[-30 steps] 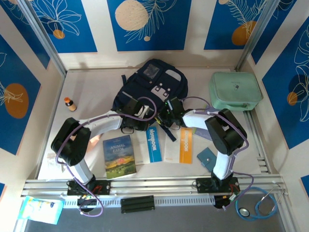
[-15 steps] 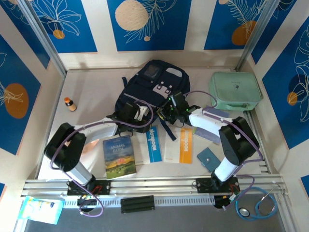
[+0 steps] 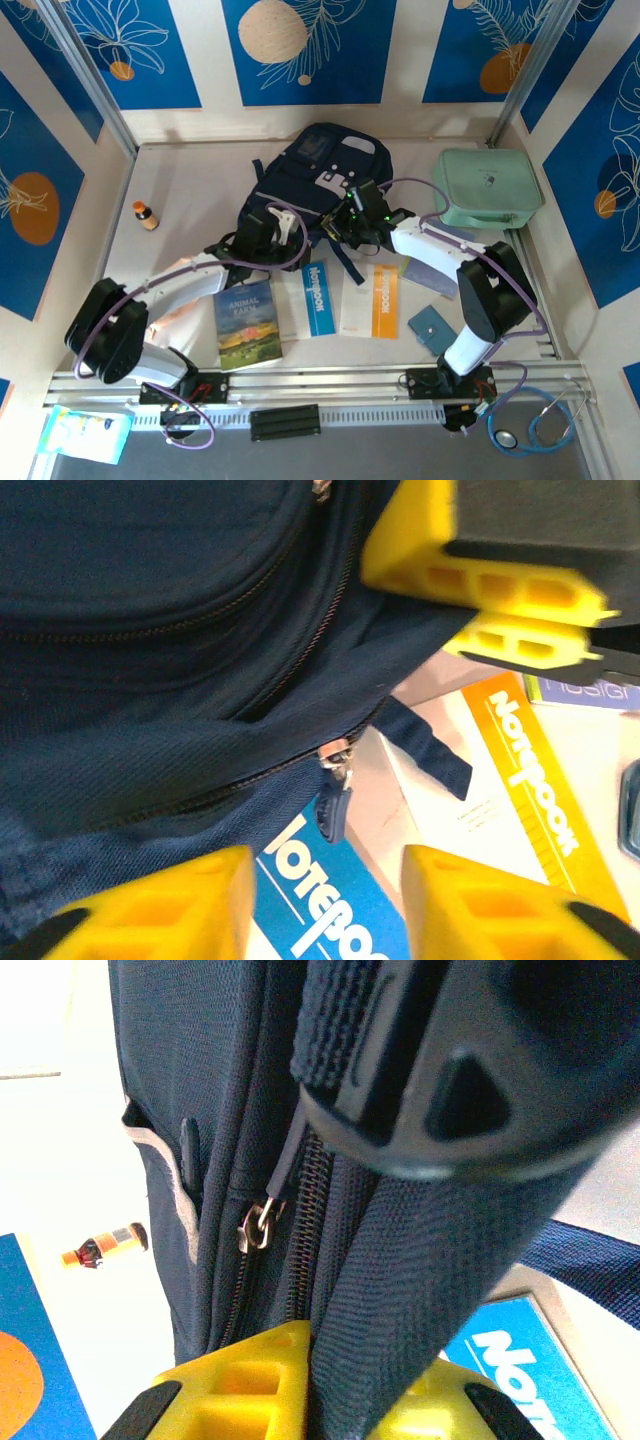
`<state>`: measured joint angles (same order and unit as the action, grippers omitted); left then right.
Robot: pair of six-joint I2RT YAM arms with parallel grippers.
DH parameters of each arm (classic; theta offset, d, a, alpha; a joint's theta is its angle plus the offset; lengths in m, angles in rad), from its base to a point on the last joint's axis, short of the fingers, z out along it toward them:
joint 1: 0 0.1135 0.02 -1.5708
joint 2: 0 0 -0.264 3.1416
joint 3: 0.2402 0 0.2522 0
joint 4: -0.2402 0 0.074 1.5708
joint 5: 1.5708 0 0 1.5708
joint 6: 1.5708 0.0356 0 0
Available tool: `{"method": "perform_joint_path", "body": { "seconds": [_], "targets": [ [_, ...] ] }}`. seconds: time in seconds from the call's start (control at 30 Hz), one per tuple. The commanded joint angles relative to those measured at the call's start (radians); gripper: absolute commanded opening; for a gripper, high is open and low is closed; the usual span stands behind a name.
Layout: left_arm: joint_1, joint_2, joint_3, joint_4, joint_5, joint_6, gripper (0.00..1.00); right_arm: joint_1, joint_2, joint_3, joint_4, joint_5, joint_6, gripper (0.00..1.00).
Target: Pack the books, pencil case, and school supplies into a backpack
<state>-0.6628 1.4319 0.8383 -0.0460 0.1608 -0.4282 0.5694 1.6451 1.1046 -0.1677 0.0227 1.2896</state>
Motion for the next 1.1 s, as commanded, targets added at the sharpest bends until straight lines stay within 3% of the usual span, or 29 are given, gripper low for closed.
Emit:
{"method": "perform_joint_path", "body": {
  "seconds": [0.0,0.4,0.6,0.83,1.07],
  "targets": [
    [-0.011,0.043,0.051,-0.03,-0.048,-0.055,0.49,0.006,0.002,0.046,0.045,-0.026,-0.022,0.13],
    [-0.042,0.121,0.13,-0.041,-0.049,-0.055,0.48,0.007,-0.001,0.037,0.051,-0.025,-0.016,0.13],
    [-0.068,0.115,0.147,-0.085,-0.102,-0.056,0.49,0.007,0.001,0.032,0.052,-0.024,-0.013,0.13],
    [-0.107,0.169,0.225,-0.207,-0.222,-0.053,0.33,0.009,-0.002,0.029,0.057,-0.023,-0.012,0.13],
    [-0.107,0.215,0.243,-0.213,-0.25,-0.061,0.32,0.009,-0.007,0.028,0.059,-0.027,-0.012,0.13]
  ]
}}
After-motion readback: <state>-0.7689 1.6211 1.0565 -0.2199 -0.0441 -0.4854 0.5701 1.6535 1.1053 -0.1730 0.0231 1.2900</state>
